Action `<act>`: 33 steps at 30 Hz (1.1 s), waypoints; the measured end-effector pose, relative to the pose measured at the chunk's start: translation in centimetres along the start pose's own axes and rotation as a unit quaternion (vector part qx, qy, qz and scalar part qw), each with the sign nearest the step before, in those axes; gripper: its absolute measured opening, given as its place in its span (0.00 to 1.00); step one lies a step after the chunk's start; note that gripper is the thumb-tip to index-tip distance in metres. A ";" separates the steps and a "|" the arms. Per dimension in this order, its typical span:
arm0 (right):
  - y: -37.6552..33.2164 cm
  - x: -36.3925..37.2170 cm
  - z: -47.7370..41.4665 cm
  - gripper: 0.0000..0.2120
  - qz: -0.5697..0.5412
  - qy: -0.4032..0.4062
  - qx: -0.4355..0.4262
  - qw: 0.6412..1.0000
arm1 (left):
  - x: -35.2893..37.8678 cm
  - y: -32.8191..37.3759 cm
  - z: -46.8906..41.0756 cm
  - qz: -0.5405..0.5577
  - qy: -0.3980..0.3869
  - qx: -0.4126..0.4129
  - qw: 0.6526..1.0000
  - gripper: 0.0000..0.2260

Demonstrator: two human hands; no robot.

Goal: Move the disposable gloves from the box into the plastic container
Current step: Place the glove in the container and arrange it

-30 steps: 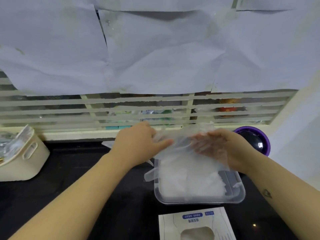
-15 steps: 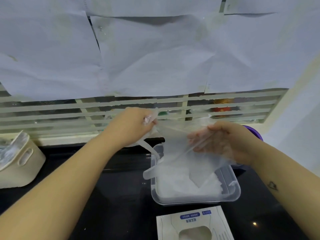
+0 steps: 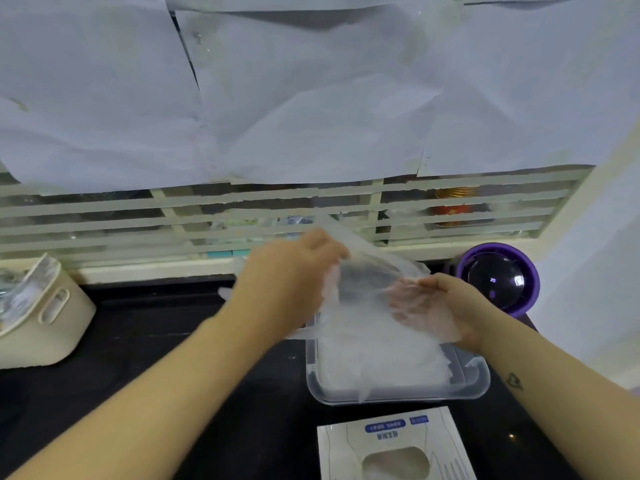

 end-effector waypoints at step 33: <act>-0.1 0.8 0.0 0.18 0.670 0.104 -0.413 0.607 | 18.1 3.3 0.8 -0.111 -0.535 -0.004 0.838 0.17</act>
Point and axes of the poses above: each hand's wrist, its own z-axis away from the middle knuckle, its own x-axis out of the palm, y = z × x, the point moved 2 cm from there along -z, towards the middle knuckle, and after that the axes turned 8 degrees about y, right-handed, at the moved point
